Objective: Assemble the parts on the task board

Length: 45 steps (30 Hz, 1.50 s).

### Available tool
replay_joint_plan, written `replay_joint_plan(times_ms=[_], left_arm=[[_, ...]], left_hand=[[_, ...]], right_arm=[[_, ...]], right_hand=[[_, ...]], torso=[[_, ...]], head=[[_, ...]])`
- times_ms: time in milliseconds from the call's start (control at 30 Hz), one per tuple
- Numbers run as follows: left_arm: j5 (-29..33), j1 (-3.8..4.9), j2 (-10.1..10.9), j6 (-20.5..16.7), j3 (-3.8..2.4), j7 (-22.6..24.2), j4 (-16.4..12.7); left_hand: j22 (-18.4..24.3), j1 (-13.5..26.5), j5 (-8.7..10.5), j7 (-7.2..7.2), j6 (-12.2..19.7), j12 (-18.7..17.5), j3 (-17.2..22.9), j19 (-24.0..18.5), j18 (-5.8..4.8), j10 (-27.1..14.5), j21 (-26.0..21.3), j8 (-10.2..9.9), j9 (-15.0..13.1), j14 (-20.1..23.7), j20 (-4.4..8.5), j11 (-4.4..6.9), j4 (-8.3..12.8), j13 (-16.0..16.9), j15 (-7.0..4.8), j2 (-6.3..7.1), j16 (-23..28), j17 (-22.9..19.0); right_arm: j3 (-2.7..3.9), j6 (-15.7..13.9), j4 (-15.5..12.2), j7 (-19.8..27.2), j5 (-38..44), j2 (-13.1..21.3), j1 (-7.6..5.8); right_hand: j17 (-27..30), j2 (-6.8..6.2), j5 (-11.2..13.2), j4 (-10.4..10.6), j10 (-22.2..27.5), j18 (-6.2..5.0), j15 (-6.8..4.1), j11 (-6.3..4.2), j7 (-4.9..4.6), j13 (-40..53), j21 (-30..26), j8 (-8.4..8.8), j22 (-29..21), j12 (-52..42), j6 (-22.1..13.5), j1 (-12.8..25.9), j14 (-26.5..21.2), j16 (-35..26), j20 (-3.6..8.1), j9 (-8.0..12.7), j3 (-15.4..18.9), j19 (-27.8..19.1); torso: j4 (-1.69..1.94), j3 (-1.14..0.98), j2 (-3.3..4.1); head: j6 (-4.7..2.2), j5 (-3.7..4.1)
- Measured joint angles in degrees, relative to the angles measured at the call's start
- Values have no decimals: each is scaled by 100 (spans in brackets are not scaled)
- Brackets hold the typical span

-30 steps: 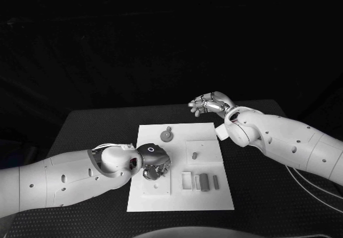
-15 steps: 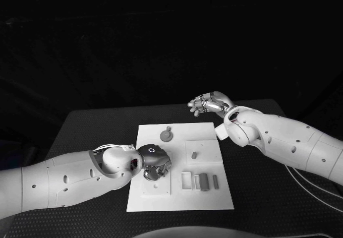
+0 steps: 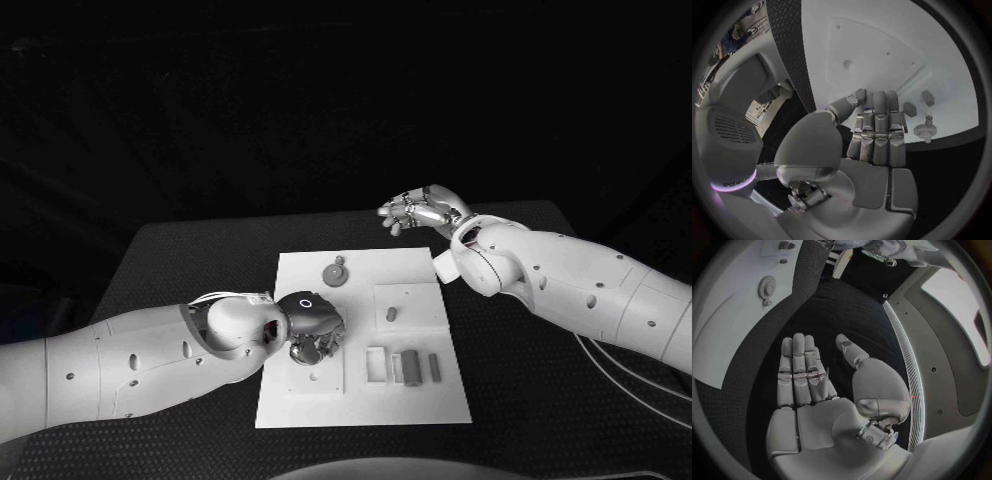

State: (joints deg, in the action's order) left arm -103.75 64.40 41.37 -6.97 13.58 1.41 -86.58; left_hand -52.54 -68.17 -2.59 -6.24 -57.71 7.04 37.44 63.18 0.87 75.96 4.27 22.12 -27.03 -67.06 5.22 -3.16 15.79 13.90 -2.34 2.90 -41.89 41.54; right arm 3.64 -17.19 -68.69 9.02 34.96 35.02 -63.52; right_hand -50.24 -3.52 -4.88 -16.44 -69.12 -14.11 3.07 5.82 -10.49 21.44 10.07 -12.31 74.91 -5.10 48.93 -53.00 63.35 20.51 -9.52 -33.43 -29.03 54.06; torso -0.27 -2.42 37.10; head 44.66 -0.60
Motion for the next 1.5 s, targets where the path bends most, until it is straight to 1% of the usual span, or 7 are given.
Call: replay_joint_plan(times_ms=[200,267,433,700,933,1033,1500], left_arm=[[-2,-3,-6,-5,0,-2,-2],[-3,-3,-6,-6,0,-2,-2],[-3,-4,-14,-5,2,-2,-2],[-5,-6,-43,23,3,-11,18],[-5,-9,-120,78,3,-15,117],[-5,-38,-148,96,2,-15,141],[-3,-44,-169,104,-4,-4,166]], left_hand=[[0,12,0,0,0,0,0,0,0,0,0,-17,-2,0,0,0,0,0,0,-11,0,2],[0,12,0,0,0,0,-1,0,0,0,0,-20,-11,0,0,0,1,4,0,-11,0,5],[5,13,1,-1,1,0,-4,0,0,0,0,2,-22,-20,0,0,4,4,-19,-11,0,5],[5,20,1,-9,9,0,-8,0,0,0,0,2,-22,-21,0,0,8,8,-19,-3,22,4],[12,20,1,-10,10,-39,-8,0,0,0,0,1,-26,-21,0,0,8,16,-19,-3,22,9],[11,24,2,-10,10,-39,-8,0,0,0,0,0,-26,-21,0,0,8,23,-18,-7,26,11],[17,60,2,-20,20,-39,-9,0,0,0,0,-22,-35,-22,0,0,8,29,-17,-10,44,16]], right_arm=[[0,1,-1,0,0,-3,-1],[0,2,-1,0,-1,-3,-1],[0,3,1,0,-2,-3,-1],[0,8,1,-1,-3,-3,-2],[0,13,-2,-2,-3,6,-3],[0,16,-2,-2,-3,8,-3],[0,30,-5,-3,-5,17,-4]], right_hand=[[0,6,0,0,0,0,0,0,0,0,0,0,0,0,0,6,0,0,0,0,0,0],[0,6,0,0,0,0,0,0,0,0,0,0,0,0,0,6,0,0,0,4,0,0],[0,6,0,0,0,0,0,0,0,-6,0,0,0,0,0,6,0,0,0,5,0,0],[0,6,0,0,0,0,0,0,0,-6,0,0,0,0,0,6,0,0,0,4,0,0],[0,6,0,0,0,0,0,0,0,-6,0,0,0,0,0,6,0,0,0,9,0,0],[0,6,0,0,0,0,0,0,0,-7,0,0,0,0,0,6,0,-4,0,11,0,0],[0,6,0,0,0,0,0,0,0,-11,-20,0,0,0,0,6,0,-22,0,12,0,0]], torso=[[2,-1,-1],[2,2,-1],[2,3,-1],[2,2,-1],[2,0,-1],[1,-1,-1],[2,2,-1]], head=[[-7,5],[-8,5],[-10,5],[-11,7],[6,11],[8,22],[32,40]])
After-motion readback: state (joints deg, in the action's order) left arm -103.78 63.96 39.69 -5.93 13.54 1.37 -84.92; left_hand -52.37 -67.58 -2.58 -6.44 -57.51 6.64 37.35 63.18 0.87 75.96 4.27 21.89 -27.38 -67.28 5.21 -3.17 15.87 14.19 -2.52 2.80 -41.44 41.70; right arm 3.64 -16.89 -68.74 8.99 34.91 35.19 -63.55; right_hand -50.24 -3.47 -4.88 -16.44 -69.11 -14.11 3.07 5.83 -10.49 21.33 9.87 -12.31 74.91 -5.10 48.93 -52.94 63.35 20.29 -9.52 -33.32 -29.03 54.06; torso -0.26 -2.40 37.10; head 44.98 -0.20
